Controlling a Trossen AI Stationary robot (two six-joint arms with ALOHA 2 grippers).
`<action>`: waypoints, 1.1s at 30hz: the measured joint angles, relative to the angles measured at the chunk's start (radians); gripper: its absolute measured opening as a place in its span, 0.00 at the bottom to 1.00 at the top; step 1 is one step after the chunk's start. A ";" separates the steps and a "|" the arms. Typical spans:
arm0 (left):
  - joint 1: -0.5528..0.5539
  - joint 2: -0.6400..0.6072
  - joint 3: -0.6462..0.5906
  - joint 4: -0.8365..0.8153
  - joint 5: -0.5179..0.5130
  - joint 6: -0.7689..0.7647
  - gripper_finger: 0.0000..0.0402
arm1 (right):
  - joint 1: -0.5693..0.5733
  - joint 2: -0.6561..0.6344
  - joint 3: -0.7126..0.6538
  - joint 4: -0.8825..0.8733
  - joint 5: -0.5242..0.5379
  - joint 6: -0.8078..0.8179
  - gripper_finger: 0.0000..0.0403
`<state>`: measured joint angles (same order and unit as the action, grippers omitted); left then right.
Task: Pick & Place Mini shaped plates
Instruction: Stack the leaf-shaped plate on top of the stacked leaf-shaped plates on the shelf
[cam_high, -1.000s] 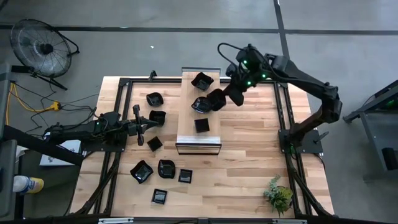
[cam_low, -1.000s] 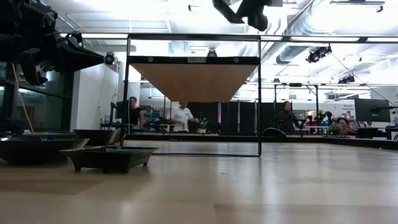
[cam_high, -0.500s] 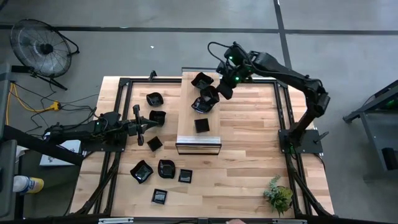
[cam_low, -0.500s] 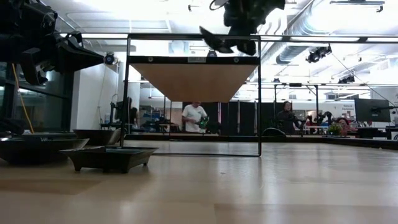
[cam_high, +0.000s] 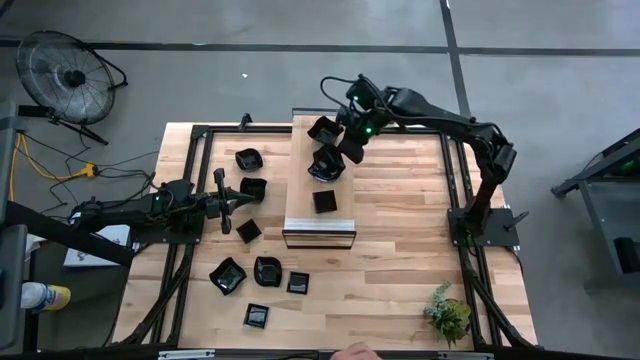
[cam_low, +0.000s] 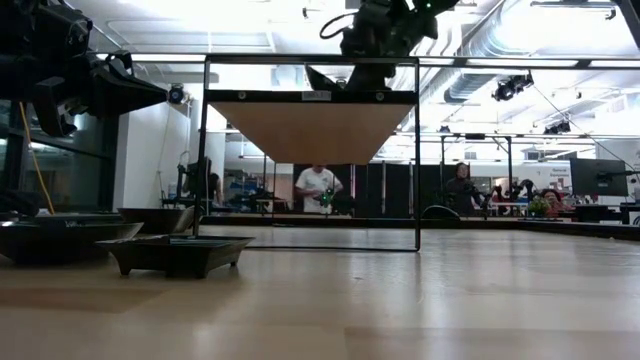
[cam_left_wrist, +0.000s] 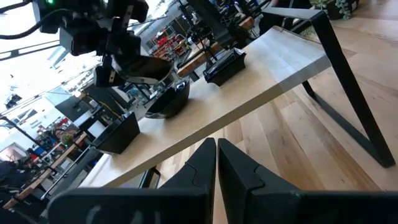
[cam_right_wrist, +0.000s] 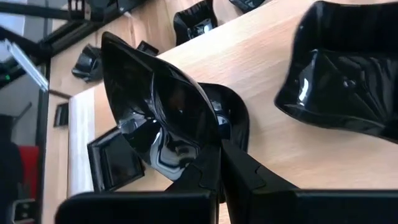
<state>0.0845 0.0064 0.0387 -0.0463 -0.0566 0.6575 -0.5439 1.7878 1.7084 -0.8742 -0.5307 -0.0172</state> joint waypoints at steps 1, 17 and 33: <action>0.000 0.000 0.000 0.000 0.000 0.000 0.03 | 0.003 0.000 0.000 -0.001 0.001 -0.024 0.00; 0.000 0.000 0.000 0.000 0.000 0.000 0.03 | 0.029 0.127 0.264 -0.268 0.106 -0.088 0.00; 0.000 0.000 0.000 0.000 0.000 0.000 0.03 | 0.068 0.337 0.593 -0.507 0.135 -0.094 0.00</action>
<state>0.0849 0.0063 0.0390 -0.0460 -0.0566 0.6575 -0.4763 2.1245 2.3013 -1.3817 -0.3959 -0.1108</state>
